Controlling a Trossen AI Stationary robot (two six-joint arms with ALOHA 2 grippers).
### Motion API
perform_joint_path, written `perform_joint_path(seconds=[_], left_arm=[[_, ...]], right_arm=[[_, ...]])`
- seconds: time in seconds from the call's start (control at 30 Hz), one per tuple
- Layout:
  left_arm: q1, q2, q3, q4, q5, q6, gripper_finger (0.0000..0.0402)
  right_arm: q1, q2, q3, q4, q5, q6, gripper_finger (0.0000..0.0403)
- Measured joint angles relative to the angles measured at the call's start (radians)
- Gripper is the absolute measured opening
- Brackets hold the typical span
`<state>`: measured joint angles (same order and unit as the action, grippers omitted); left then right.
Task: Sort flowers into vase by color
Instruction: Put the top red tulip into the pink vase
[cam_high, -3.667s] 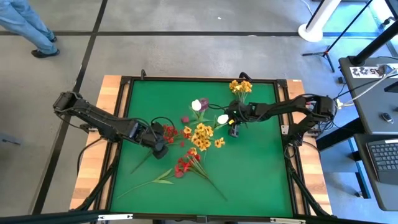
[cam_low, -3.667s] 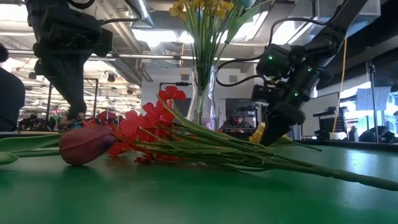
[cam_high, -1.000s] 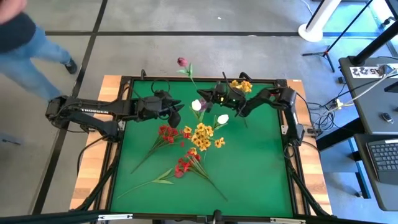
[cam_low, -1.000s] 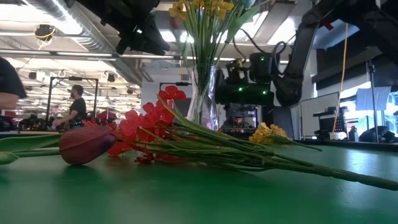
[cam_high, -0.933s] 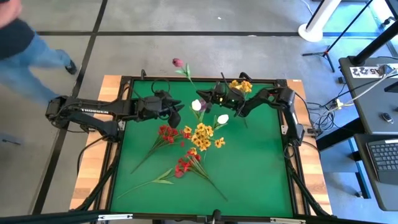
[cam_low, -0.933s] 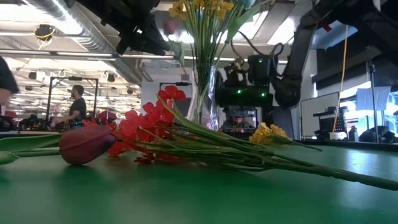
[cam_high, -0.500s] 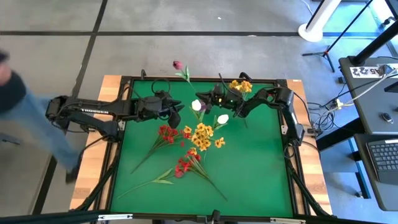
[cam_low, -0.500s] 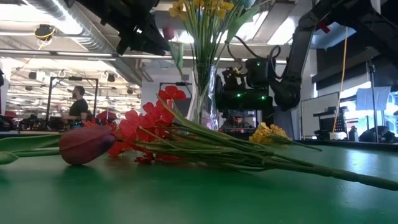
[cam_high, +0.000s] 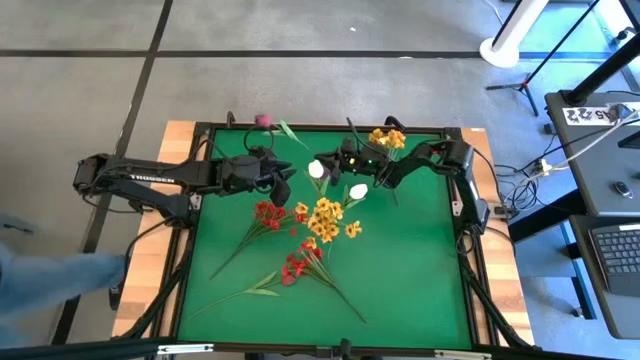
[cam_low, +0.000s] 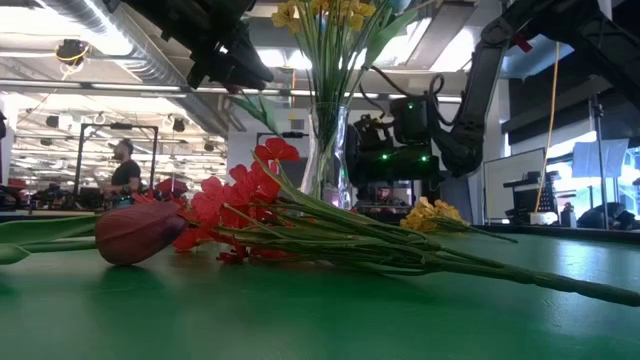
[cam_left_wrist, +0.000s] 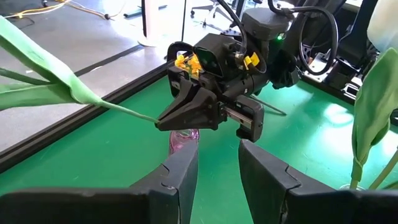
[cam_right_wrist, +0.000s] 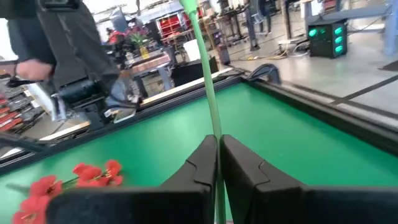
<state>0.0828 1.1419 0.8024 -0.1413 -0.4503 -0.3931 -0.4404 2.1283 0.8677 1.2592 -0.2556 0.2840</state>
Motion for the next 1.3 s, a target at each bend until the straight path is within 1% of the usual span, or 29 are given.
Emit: perform_joint_path(seconds=[0.17,0.5,0.63,0.73,0.8,0.87,0.97,1.07,1.17,1.3], left_arm=[[-0.009,0.0,0.0,-0.001,0.0,0.0,0.0112],[-0.02,0.0,0.0,-0.011,0.0,-0.02,0.0112],[-0.006,0.0,0.0,-0.076,-0.01,-0.127,0.0112],[0.016,0.005,0.0,-0.151,0.023,-0.206,0.0112],[0.012,0.016,-0.003,-0.169,0.05,-0.223,0.0112],[-0.011,0.017,-0.018,-0.146,0.052,-0.225,0.0112],[-0.039,0.016,-0.055,-0.085,0.035,-0.243,0.0112],[-0.052,0.016,-0.14,0.025,0.005,-0.281,0.0112],[-0.051,0.016,-0.269,0.234,0.005,-0.314,0.0112],[-0.021,0.016,-0.454,0.614,-0.004,-0.356,0.0112]], right_arm=[[-0.001,-0.017,0.0,-0.032,-0.026,0.0,0.0025],[-0.001,-0.022,0.0,-0.067,-0.026,-0.003,0.0025],[-0.001,-0.022,0.0,-0.075,-0.027,-0.003,0.0026],[-0.001,-0.022,0.0,-0.076,-0.026,-0.004,0.0026],[-0.001,-0.022,0.0,-0.076,-0.026,-0.004,0.0026],[-0.001,-0.022,0.0,-0.077,-0.026,-0.004,0.0025],[-0.001,-0.022,0.0,-0.077,-0.026,-0.004,0.0013],[-0.001,-0.022,0.0,-0.077,-0.026,-0.005,0.0006],[-0.001,-0.022,0.0,-0.078,-0.026,-0.005,0.0013],[-0.001,-0.022,0.0,-0.078,-0.026,-0.004,0.0015]])
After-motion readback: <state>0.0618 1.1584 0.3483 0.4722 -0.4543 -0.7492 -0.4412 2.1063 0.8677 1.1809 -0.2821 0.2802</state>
